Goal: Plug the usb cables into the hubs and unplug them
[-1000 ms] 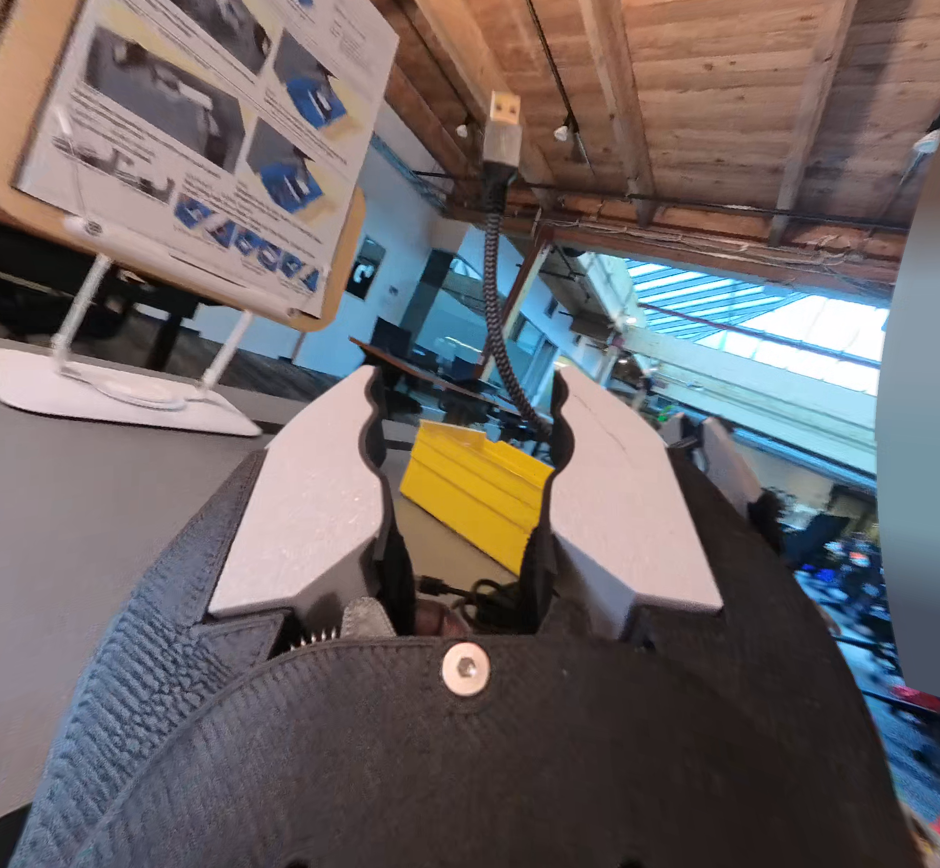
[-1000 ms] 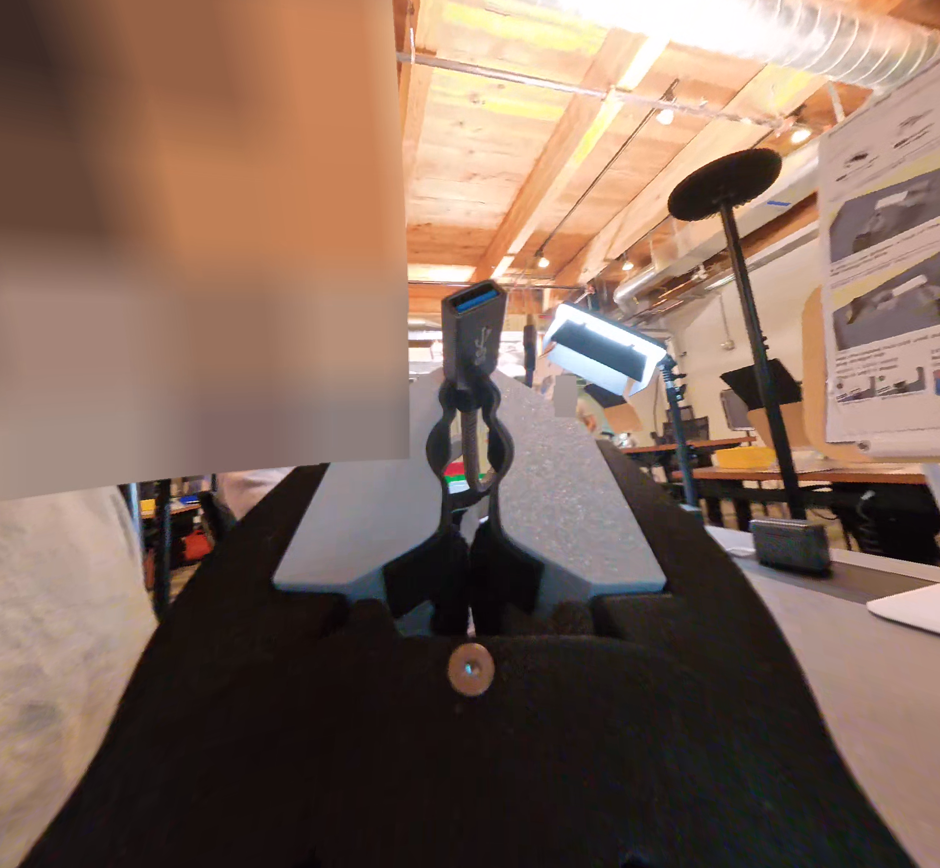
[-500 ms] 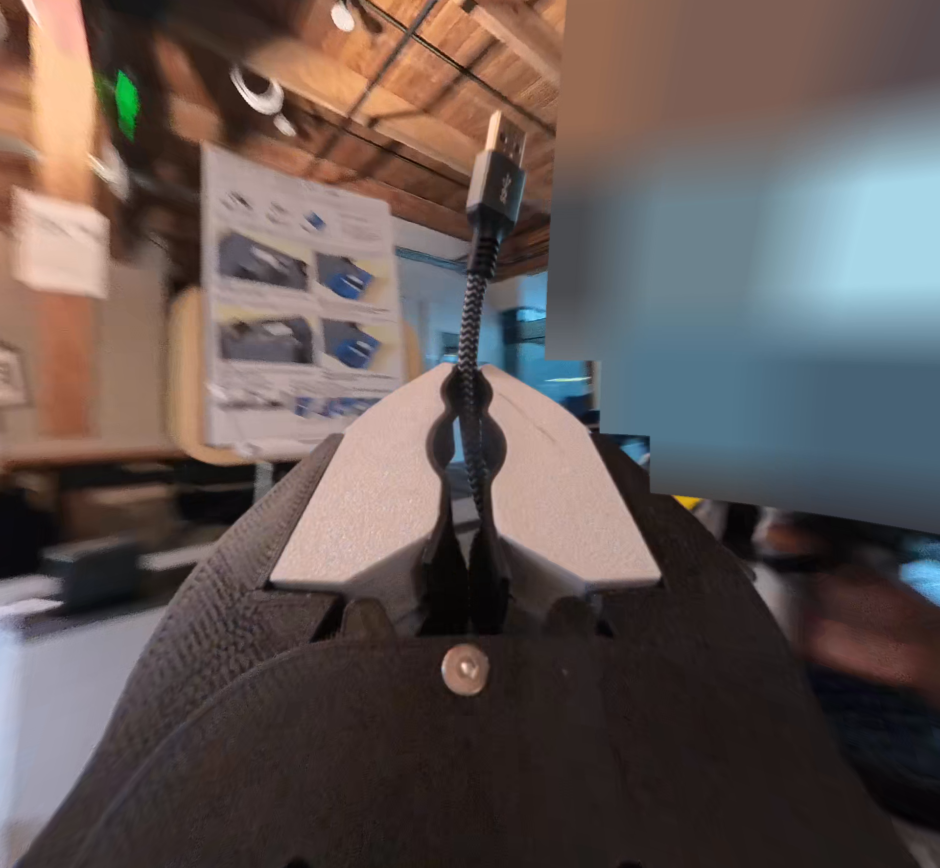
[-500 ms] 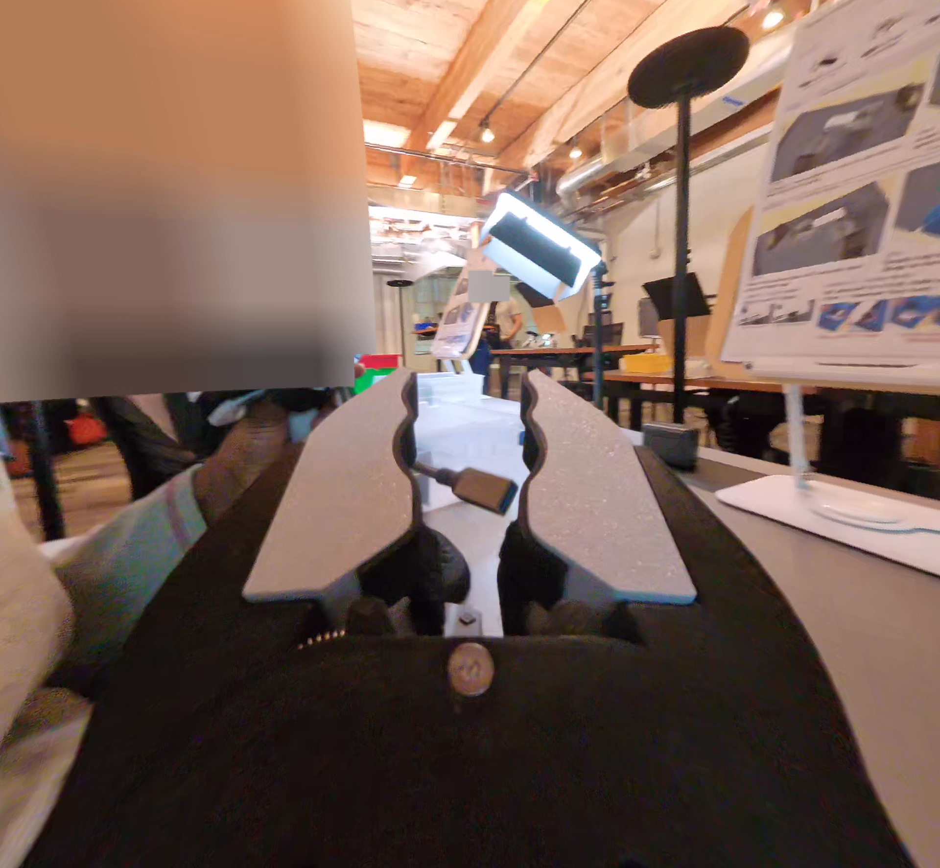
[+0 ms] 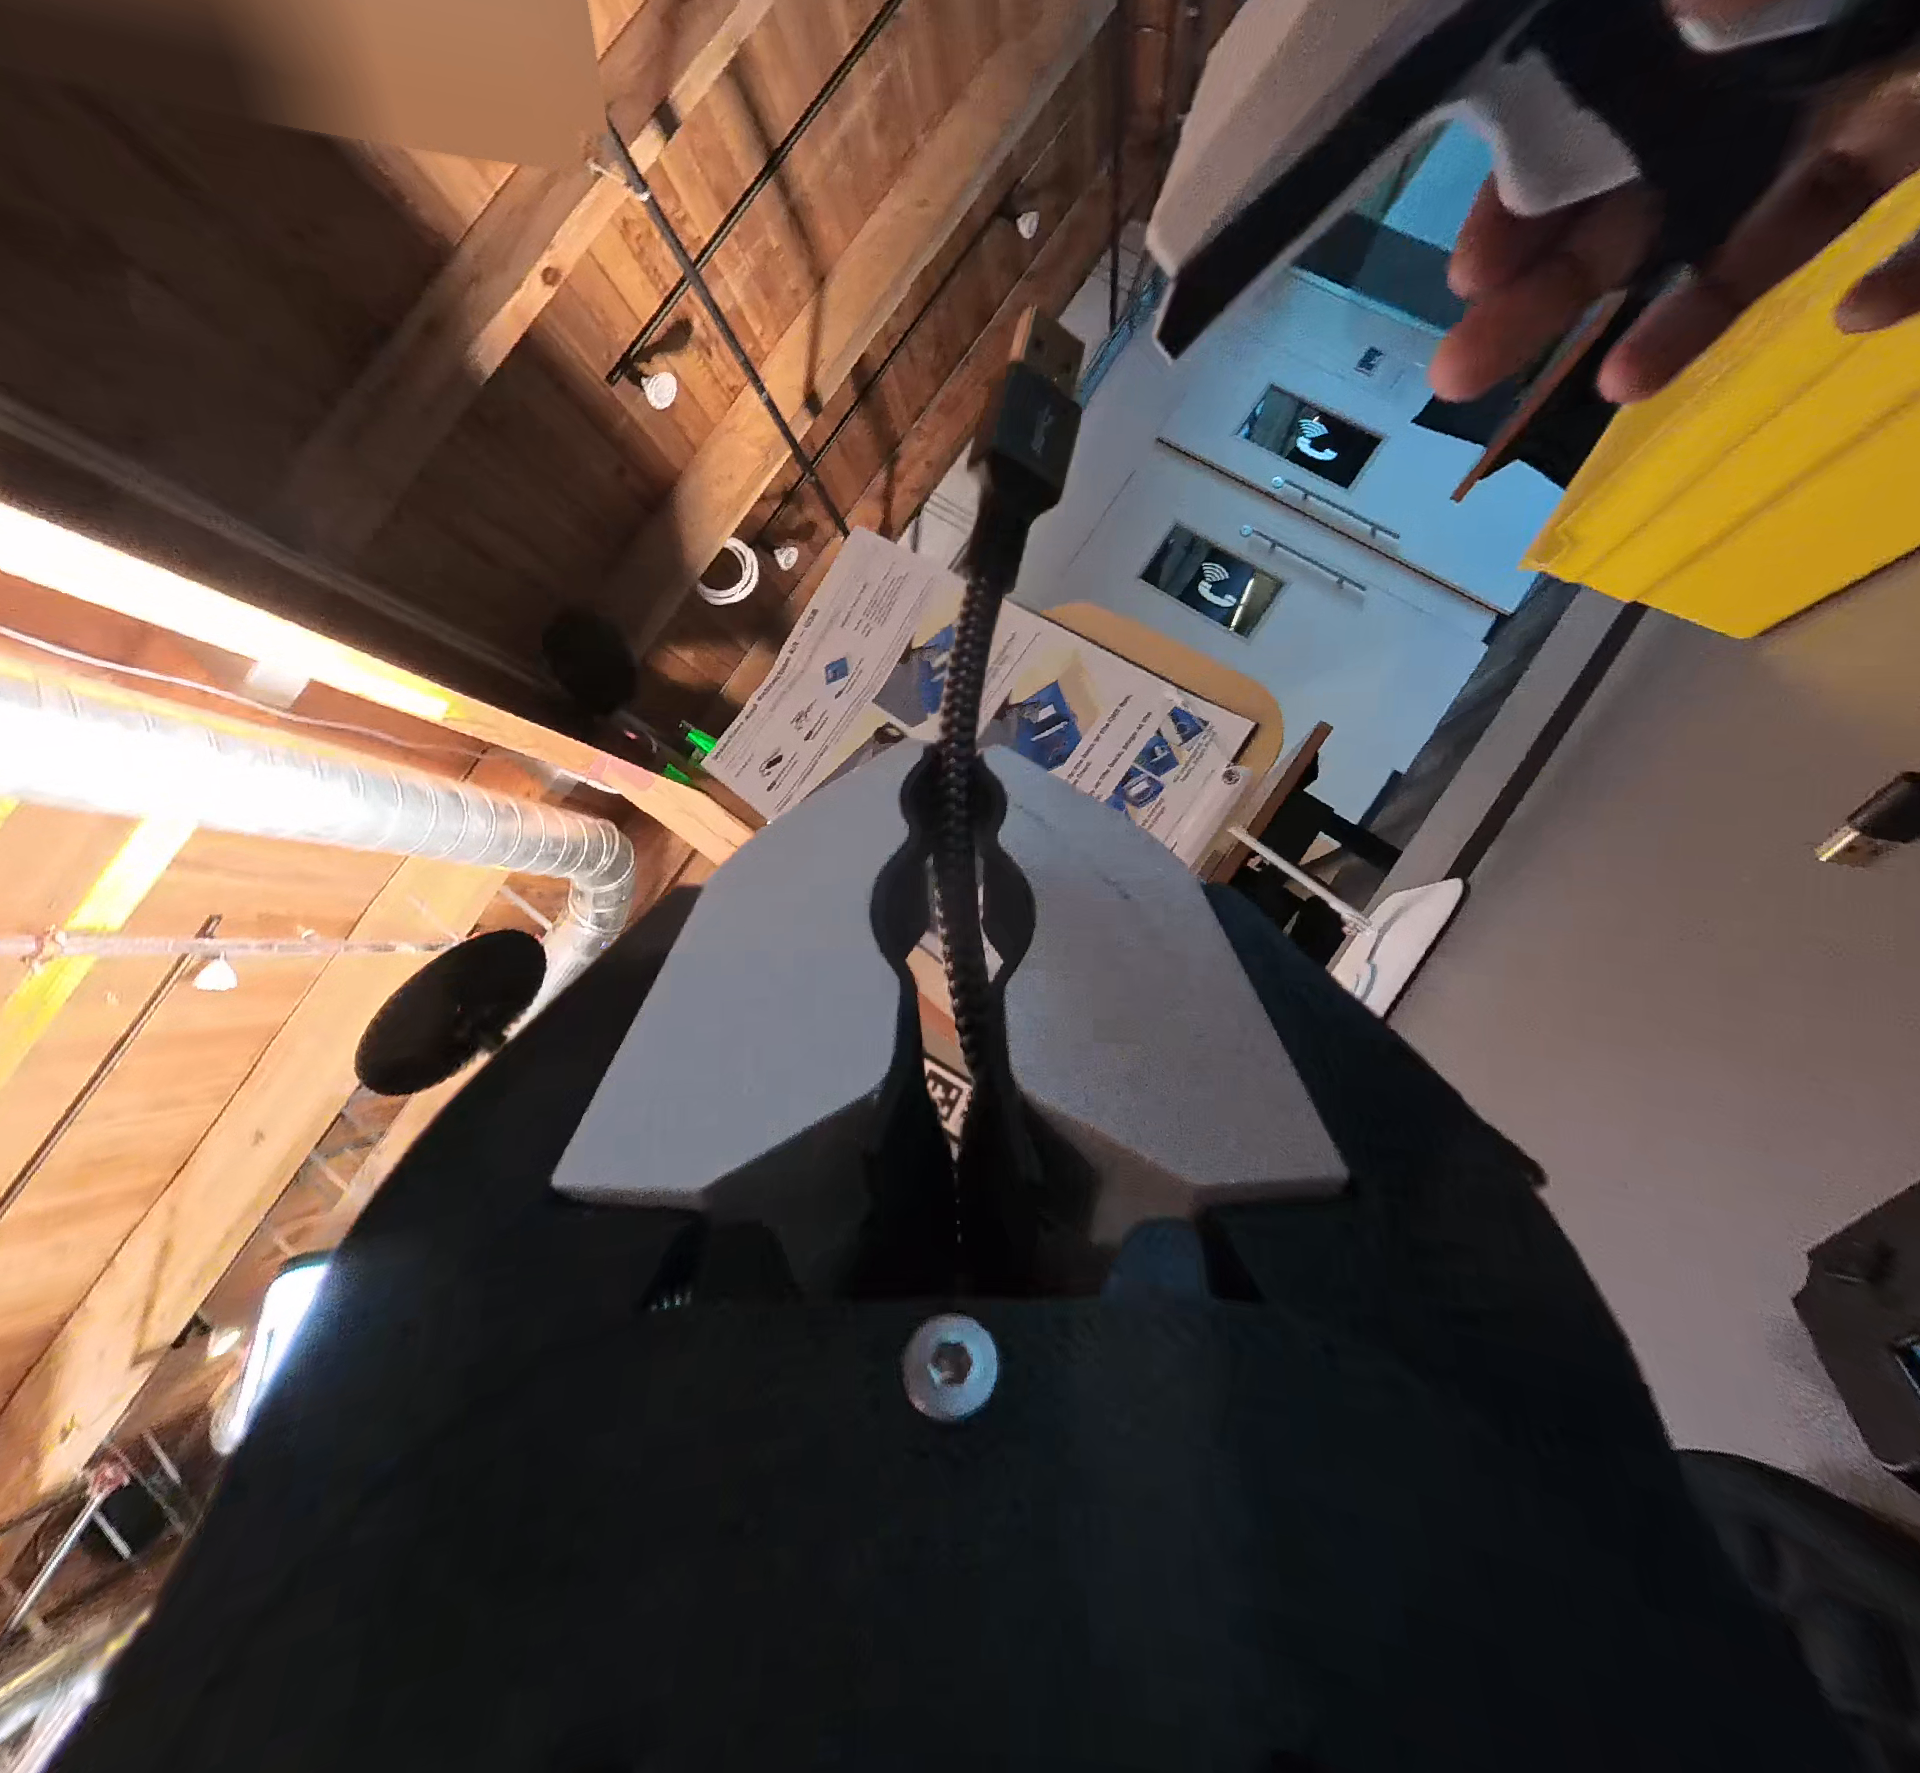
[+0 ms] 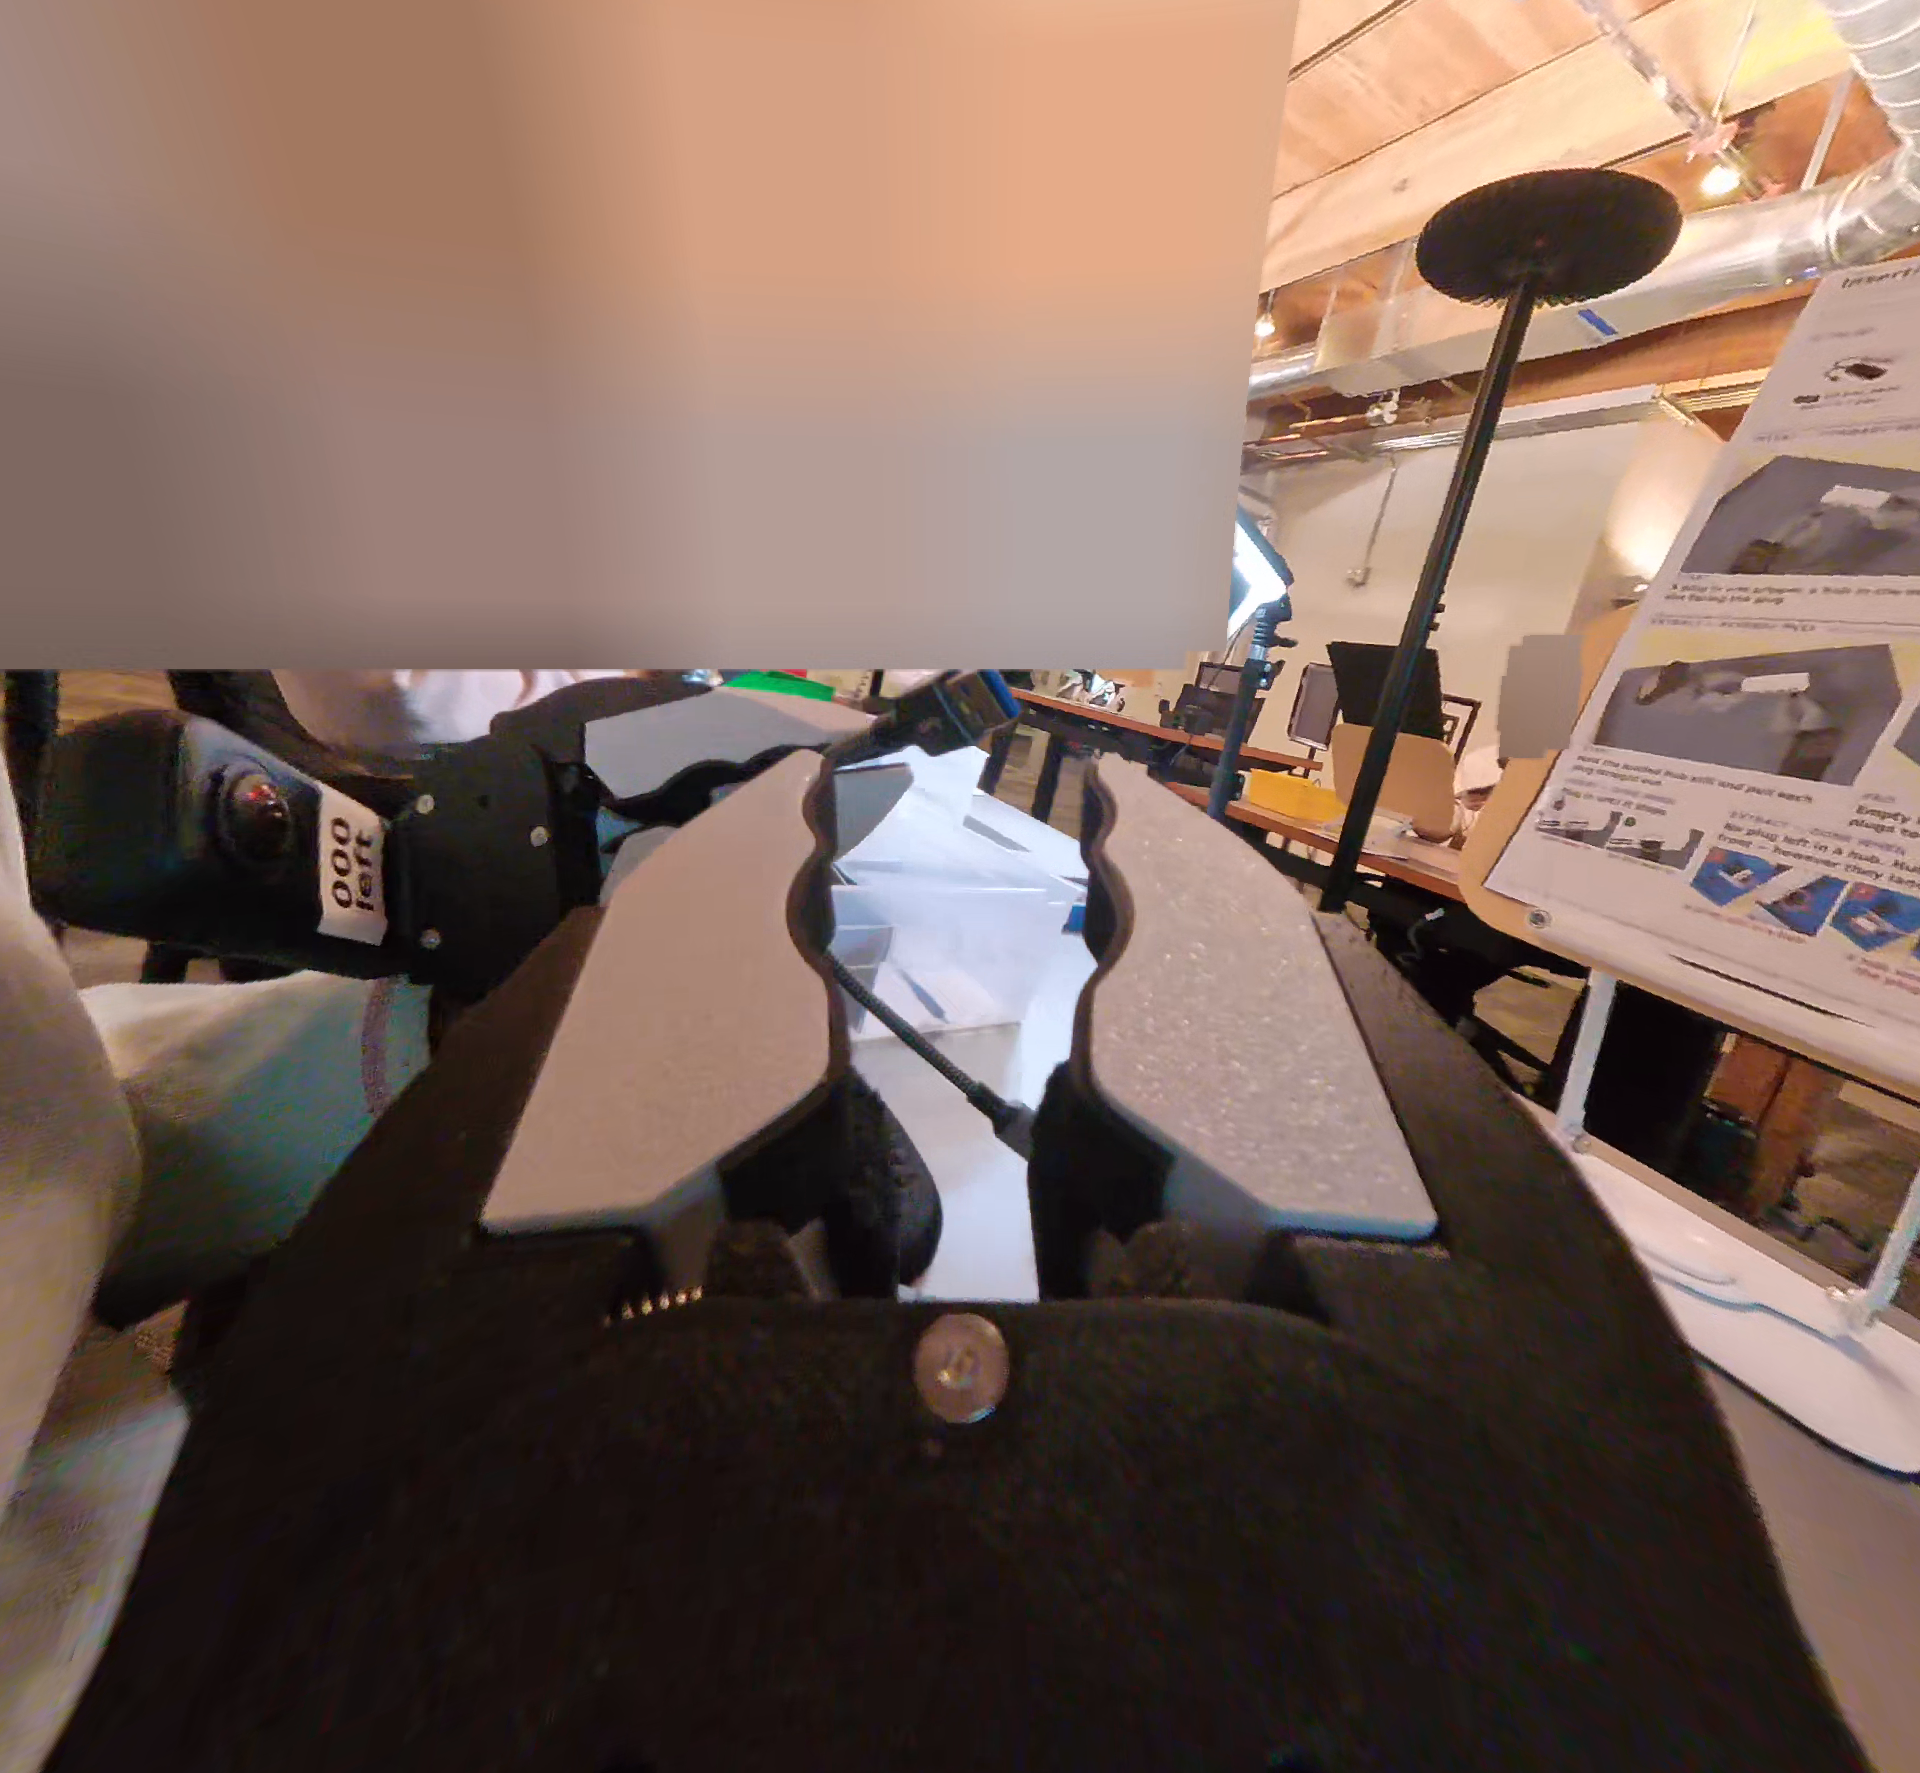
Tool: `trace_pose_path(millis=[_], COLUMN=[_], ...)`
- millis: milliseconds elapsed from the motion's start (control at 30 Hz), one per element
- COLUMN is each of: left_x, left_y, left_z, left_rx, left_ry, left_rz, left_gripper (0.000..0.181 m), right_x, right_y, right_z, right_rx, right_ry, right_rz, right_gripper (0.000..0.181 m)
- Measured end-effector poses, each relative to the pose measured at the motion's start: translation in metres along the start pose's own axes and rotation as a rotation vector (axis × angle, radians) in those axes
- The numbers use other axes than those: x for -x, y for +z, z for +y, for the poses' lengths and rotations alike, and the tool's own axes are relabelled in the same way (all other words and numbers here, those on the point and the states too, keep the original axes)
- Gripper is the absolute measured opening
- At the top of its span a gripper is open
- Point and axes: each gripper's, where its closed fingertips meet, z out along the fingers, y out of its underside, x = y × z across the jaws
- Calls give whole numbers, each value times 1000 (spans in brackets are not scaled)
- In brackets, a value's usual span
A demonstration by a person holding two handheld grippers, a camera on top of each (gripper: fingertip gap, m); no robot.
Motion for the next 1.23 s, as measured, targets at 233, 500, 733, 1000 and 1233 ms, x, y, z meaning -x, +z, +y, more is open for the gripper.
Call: trace_pose_path(millis=[233,500,733,1000,1233], left_x=[-13,-24,-27,-16,7], left_y=[-1,-1,-2,-1,-6], left_z=[-3,-7,-5,-6,-48], left_rx=[-31,-47,-47,-55,-254], left_ry=[14,33,26,-85,-534], left_rz=[63,114,130,84,-10], left_gripper=[5,5,5,19,32], right_x=[-1,1,-1,-8,-53], right_y=[4,5,0,2,16], right_z=[0,20,31,30,9], right_rx=[56,284,353,331,23], right_ry=[-165,-458,-599,-516,266], right_rz=[-70,-272,-321,-263,4], right_gripper=[45,39,10,10,8])
